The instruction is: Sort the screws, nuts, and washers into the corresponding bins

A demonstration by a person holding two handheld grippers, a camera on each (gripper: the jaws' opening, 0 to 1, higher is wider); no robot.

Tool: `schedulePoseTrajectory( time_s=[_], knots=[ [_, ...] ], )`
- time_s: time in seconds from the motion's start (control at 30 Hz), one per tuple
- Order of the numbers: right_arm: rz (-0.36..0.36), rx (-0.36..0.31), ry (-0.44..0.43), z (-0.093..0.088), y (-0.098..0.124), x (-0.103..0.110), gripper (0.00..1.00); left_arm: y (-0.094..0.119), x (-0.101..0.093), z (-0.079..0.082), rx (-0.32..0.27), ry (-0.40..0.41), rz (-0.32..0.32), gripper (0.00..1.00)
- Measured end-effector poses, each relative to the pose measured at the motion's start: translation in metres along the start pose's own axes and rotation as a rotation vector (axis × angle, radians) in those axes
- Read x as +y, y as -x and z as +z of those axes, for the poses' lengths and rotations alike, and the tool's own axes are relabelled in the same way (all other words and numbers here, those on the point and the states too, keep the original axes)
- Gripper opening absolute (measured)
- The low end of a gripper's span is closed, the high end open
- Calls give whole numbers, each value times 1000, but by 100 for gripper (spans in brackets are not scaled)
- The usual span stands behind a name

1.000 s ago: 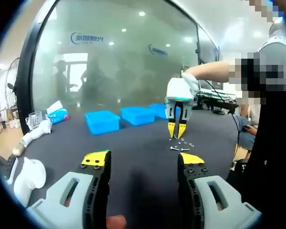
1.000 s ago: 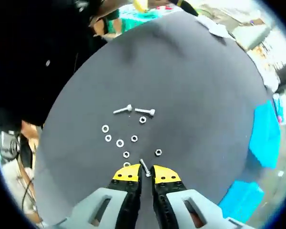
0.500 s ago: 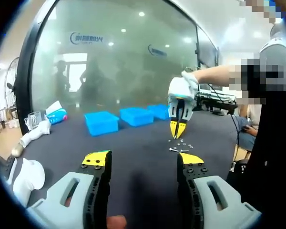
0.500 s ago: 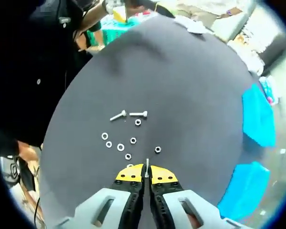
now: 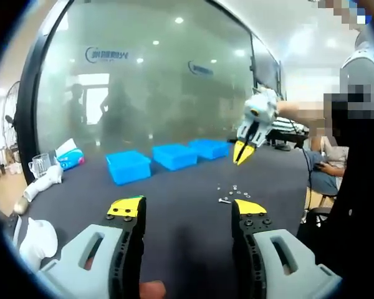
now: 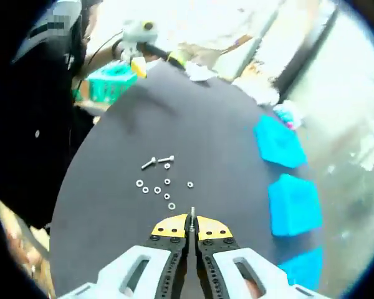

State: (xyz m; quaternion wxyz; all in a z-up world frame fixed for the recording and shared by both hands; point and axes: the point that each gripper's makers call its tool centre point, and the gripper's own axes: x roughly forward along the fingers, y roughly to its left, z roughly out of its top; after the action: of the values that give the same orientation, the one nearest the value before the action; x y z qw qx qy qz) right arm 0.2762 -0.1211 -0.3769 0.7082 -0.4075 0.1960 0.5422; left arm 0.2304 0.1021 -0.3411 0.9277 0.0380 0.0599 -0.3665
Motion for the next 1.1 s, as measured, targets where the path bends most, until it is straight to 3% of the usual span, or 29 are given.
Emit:
schedulePoseTrajectory(
  time_s=[0.33, 0.63, 0.77, 0.97, 1.1],
  knots=[
    [-365, -164, -248, -41, 50, -13, 1, -9, -2, 8, -14, -6, -7, 54],
    [-612, -294, -439, -72, 88, -17, 1, -16, -4, 9, -17, -7, -1, 54],
    [-707, -352, -518, -82, 108, -38, 1, -19, -7, 10, -22, -3, -5, 54],
    [-772, -349, -595, -98, 115, -90, 1, -20, -10, 11, -22, -4, -12, 54],
    [-795, -343, -588, -101, 114, -121, 1, -17, -8, 10, -23, -1, -4, 54]
  ],
)
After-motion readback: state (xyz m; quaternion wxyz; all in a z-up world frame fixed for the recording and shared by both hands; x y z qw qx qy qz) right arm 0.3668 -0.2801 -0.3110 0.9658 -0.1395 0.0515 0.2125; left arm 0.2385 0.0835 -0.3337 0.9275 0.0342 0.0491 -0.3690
